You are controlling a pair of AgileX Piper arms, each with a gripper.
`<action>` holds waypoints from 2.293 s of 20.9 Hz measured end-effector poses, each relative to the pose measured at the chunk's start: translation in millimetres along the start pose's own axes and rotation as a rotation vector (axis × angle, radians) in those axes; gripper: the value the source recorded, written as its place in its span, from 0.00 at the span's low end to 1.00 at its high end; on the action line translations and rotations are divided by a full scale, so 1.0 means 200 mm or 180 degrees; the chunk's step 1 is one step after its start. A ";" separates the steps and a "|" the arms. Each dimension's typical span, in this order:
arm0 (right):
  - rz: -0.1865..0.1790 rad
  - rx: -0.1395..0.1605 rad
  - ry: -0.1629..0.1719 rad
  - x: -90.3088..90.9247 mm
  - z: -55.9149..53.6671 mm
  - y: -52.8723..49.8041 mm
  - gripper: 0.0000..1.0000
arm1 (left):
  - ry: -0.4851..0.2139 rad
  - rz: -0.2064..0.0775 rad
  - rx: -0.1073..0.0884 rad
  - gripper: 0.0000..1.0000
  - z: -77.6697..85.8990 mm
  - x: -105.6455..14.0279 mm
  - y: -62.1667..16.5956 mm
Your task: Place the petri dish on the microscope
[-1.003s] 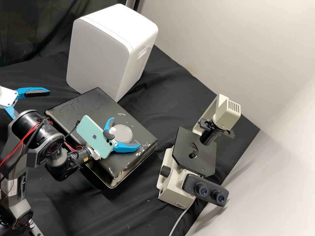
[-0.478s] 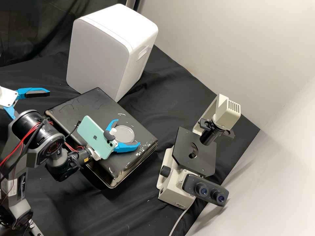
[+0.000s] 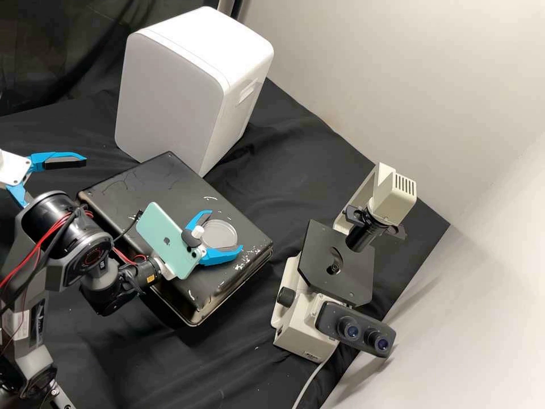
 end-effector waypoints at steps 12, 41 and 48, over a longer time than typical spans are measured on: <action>0.0006 0.0069 -0.0005 0.00 0.01 0.01 0.00 | -0.0027 -0.0006 -0.0002 1.00 0.01 0.00 -0.002; 0.0290 0.0358 0.0098 -0.12 -0.01 0.17 0.00 | -0.0034 -0.0036 0.0027 1.00 0.01 0.01 -0.011; 0.0290 0.0358 0.0098 -0.12 -0.01 0.17 0.00 | -0.0029 -0.0034 0.0049 1.00 0.01 0.01 -0.011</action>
